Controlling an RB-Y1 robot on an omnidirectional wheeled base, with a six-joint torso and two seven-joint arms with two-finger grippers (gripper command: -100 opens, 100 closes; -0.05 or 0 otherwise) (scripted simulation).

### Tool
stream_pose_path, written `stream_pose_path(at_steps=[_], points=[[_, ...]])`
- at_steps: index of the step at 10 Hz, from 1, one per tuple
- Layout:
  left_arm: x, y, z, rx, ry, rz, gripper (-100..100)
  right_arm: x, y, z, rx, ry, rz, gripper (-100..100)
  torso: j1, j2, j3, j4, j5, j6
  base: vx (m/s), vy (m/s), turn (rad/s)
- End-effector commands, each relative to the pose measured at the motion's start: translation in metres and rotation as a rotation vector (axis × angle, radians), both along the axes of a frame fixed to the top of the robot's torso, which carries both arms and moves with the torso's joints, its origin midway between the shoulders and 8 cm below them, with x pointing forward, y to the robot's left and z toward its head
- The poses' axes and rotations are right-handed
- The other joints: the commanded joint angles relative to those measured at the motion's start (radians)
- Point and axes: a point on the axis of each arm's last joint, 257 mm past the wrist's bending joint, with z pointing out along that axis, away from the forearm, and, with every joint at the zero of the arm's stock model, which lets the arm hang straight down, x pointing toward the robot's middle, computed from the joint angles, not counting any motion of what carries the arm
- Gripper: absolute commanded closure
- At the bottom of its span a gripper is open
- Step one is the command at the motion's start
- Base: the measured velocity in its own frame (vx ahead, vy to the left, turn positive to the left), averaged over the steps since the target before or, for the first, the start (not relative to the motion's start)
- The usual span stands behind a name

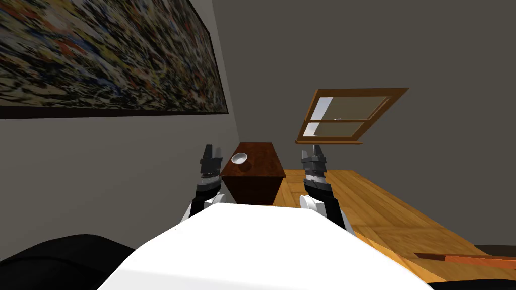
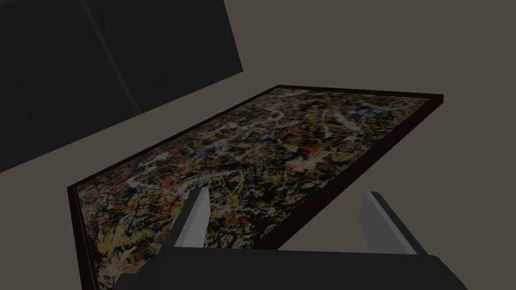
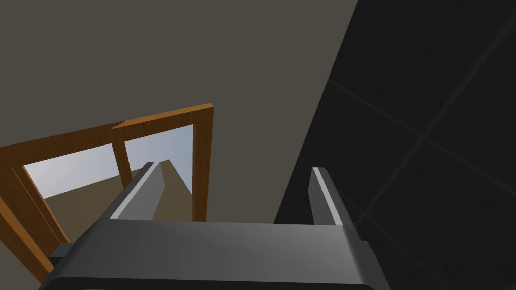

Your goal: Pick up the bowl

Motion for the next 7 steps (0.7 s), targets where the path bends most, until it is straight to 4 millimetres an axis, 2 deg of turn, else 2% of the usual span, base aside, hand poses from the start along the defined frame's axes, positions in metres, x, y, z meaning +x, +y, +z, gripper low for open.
stream_pose_path(at_steps=[1,5,6,7], points=[[0.017,-0.005,-0.012,0.031,0.047,-0.023,-100,0.0,0.0,0.0,0.0,0.0,0.0,0,0.0,0.0,0.0,0.0,0.0,0.0,-0.034,-0.042,0.09],[0.06,-0.009,-0.042,0.067,0.158,-0.052,-100,0.0,0.0,0.0,0.0,0.0,0.0,0,-0.006,0.004,0.002,0.001,-0.001,0.0,-0.062,-0.092,0.076],[0.061,-0.01,-0.04,0.067,0.156,-0.053,-100,0.0,0.0,0.0,0.0,0.0,0.0,0,-0.006,0.003,0.002,0.001,-0.001,0.0,-0.029,-0.066,0.031],[0.076,-0.01,-0.049,0.074,0.19,-0.059,-100,0.0,0.0,0.0,0.0,0.0,0.0,0,-0.005,0.002,0.001,0.001,-0.001,0.0,-0.026,-0.063,0.055]])
